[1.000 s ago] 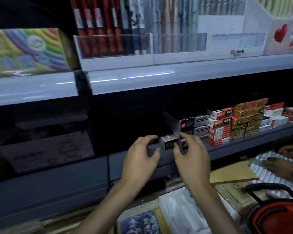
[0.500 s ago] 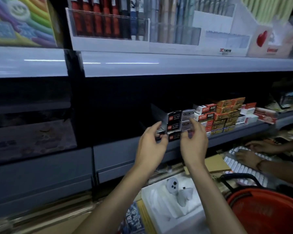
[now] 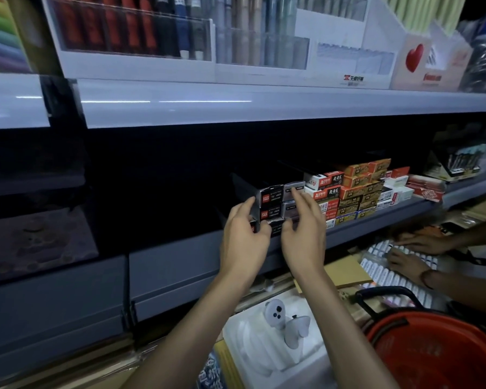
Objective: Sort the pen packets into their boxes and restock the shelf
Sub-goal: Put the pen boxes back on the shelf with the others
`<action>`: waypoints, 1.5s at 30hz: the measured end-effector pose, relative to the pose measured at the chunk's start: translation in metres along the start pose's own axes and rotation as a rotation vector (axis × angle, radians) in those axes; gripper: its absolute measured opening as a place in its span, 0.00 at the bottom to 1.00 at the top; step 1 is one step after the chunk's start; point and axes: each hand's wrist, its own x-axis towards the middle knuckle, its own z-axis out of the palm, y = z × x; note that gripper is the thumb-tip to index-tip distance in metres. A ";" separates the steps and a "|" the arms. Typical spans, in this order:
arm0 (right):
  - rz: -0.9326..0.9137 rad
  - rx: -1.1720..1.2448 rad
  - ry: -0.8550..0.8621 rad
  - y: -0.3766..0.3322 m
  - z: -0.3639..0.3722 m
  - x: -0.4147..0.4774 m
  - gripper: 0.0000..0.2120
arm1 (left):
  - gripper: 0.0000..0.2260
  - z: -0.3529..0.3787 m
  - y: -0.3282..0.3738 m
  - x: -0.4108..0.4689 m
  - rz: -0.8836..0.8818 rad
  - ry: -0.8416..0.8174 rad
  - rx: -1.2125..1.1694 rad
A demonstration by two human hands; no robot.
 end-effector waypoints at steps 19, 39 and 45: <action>0.176 -0.067 0.173 -0.004 0.004 -0.008 0.16 | 0.16 0.016 -0.003 0.005 -0.068 0.218 0.543; 0.023 0.019 0.088 -0.008 0.008 -0.008 0.26 | 0.22 0.015 0.014 -0.004 0.059 0.186 0.407; 0.027 0.028 0.070 -0.009 0.009 -0.008 0.27 | 0.23 0.013 0.014 -0.004 0.069 0.148 0.380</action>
